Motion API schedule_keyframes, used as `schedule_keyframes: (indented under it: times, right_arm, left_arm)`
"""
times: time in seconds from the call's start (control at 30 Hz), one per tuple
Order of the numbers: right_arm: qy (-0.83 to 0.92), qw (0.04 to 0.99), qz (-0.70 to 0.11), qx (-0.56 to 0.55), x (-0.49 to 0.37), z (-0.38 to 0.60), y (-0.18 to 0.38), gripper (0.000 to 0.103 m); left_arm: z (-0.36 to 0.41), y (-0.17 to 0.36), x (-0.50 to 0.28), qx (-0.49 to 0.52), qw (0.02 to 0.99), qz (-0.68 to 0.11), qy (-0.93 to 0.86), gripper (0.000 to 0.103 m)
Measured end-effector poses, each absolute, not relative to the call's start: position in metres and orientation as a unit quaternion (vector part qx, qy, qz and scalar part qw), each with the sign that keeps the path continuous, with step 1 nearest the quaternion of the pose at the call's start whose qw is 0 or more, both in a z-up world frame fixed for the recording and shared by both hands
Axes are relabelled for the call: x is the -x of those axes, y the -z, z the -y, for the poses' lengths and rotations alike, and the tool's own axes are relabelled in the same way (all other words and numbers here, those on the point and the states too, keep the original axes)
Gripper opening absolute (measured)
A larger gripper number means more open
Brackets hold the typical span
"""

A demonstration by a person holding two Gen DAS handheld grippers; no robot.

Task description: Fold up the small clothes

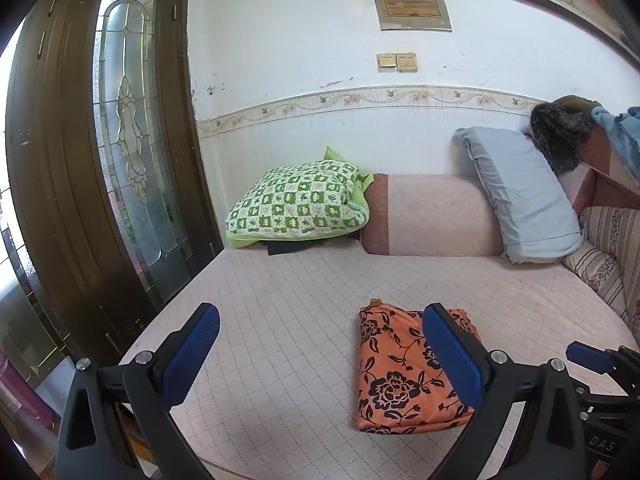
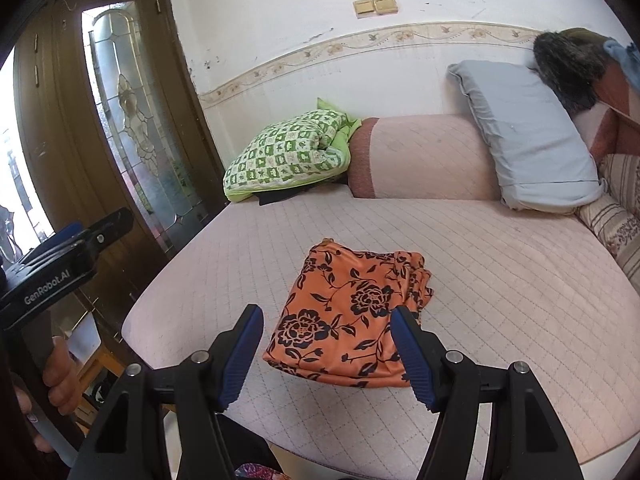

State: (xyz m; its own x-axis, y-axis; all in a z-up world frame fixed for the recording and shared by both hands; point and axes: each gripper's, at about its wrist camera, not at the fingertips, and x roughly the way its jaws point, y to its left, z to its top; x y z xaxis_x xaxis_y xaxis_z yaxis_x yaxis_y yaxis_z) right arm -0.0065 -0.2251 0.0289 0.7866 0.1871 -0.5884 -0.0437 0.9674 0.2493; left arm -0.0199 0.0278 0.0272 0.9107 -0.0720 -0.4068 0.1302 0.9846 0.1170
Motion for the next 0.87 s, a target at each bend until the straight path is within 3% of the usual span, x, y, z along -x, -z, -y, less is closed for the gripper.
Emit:
schedule_keyframes:
  times: [0.27, 0.87]
  right_arm:
    - [-0.063, 0.937, -0.327, -0.108, 0.000, 0.223, -0.026, 0.069]
    - [-0.058, 0.927, -0.354, -0.112, -0.021, 0.222, -0.009, 0.069]
  left_arm:
    - [-0.020, -0.027, 0.032, -0.107, 0.979, -0.169, 0.032, 0.101]
    - [-0.014, -0.013, 0.005, -0.080, 0.967, -0.227, 0.086, 0.101]
